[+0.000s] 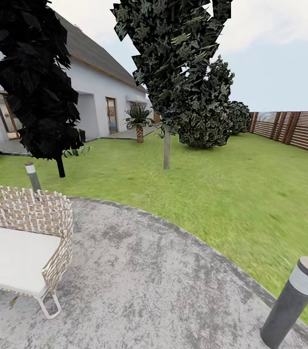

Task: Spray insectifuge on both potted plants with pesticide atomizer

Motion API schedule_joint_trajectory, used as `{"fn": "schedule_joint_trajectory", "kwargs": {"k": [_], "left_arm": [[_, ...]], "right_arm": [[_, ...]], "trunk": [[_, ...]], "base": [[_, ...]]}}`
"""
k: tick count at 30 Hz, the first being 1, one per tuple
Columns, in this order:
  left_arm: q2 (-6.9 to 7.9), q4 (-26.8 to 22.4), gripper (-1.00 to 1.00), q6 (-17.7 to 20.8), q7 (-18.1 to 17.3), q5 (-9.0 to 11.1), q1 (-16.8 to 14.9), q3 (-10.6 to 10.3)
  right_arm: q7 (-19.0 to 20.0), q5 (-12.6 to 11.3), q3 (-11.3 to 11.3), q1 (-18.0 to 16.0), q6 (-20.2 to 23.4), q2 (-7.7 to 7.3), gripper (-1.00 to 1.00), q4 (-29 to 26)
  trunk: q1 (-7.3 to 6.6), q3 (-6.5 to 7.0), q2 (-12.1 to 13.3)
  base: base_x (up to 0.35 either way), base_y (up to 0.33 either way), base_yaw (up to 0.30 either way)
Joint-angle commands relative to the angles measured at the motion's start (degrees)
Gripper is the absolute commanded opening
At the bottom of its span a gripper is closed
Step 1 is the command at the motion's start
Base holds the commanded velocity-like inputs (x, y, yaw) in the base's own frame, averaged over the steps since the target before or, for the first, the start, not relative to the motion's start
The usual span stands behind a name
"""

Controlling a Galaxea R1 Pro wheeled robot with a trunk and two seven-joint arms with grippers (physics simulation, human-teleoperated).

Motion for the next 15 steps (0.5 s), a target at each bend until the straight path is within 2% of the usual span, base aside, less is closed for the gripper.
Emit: {"fn": "schedule_joint_trajectory", "kwargs": {"k": [1,7,8,12,15], "left_arm": [[0.00,-0.11,1.00,-0.47,-0.02,0.04,-0.01,-0.01],[0.41,-1.03,1.00,-2.40,-0.02,-0.28,-0.34,0.00],[0.47,-1.72,1.00,-20.10,-0.02,-0.30,-0.40,0.01],[0.71,-5.26,1.00,-21.38,-0.02,-0.19,-0.95,0.02],[0.61,-10.67,1.00,-21.66,-0.03,0.02,-1.42,0.02]], "right_arm": [[-0.04,0.00,0.00,-0.02,-0.45,-0.04,1.00,0.00],[-0.08,0.00,-0.03,-0.02,-2.37,-0.77,1.00,-1.74],[-0.08,0.00,-0.04,-0.04,-12.21,-0.82,1.00,-8.53],[-0.09,0.00,-0.14,-0.19,-13.31,-1.26,1.00,-16.51],[-0.09,0.00,-0.17,-0.30,-14.00,-1.48,1.00,-21.69]], "trunk": [[0.00,-0.05,-0.03],[0.00,-0.05,-0.03],[0.00,-0.05,-0.03],[0.00,-0.05,-0.03],[0.00,-0.05,-0.03]], "base": [[0.000,0.000,0.000],[0.000,0.000,0.000],[0.000,0.000,0.000],[0.000,0.000,0.000],[0.000,0.000,0.000]]}}
